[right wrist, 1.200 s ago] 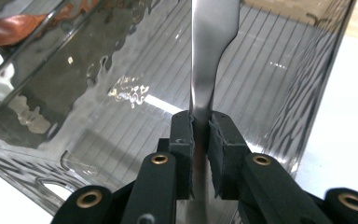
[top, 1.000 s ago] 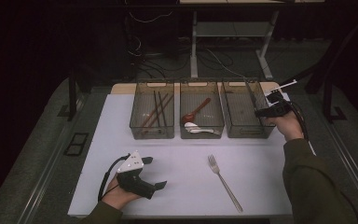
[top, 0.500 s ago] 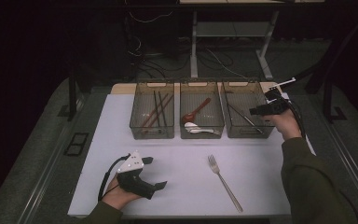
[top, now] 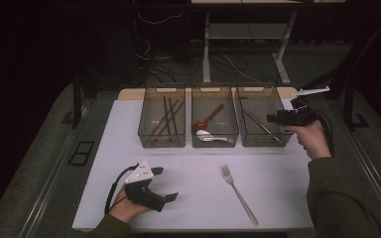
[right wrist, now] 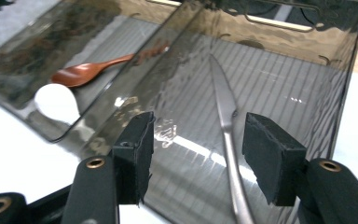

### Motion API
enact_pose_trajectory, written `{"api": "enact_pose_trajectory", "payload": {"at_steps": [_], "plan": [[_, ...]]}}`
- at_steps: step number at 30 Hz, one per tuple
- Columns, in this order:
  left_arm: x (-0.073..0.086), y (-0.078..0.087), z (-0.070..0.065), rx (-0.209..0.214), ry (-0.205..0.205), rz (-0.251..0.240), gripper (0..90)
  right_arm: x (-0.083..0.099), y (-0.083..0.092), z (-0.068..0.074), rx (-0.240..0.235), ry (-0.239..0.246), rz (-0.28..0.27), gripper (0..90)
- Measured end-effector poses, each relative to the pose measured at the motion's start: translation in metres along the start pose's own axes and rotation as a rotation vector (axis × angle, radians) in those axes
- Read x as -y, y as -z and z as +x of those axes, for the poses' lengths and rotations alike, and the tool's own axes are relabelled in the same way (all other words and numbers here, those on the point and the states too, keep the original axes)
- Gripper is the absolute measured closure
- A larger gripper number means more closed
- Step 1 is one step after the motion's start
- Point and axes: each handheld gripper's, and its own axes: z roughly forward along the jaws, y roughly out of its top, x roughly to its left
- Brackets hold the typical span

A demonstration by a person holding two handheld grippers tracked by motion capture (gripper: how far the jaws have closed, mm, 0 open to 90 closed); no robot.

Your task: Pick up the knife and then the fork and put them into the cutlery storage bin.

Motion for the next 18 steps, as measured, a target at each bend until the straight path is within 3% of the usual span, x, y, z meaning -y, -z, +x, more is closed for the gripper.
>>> {"api": "enact_pose_trajectory", "payload": {"at_steps": [3,18], "plan": [[0.0,0.0,0.0,0.0,-0.002,0.0,0.0,0.009,0.005,0.005,-0.013,0.014,-0.012,44.9],[0.0,0.0,0.0,-0.015,-0.001,0.009,0.0,0.059,0.02,0.036,-0.105,0.101,0.0,80.4]]}}
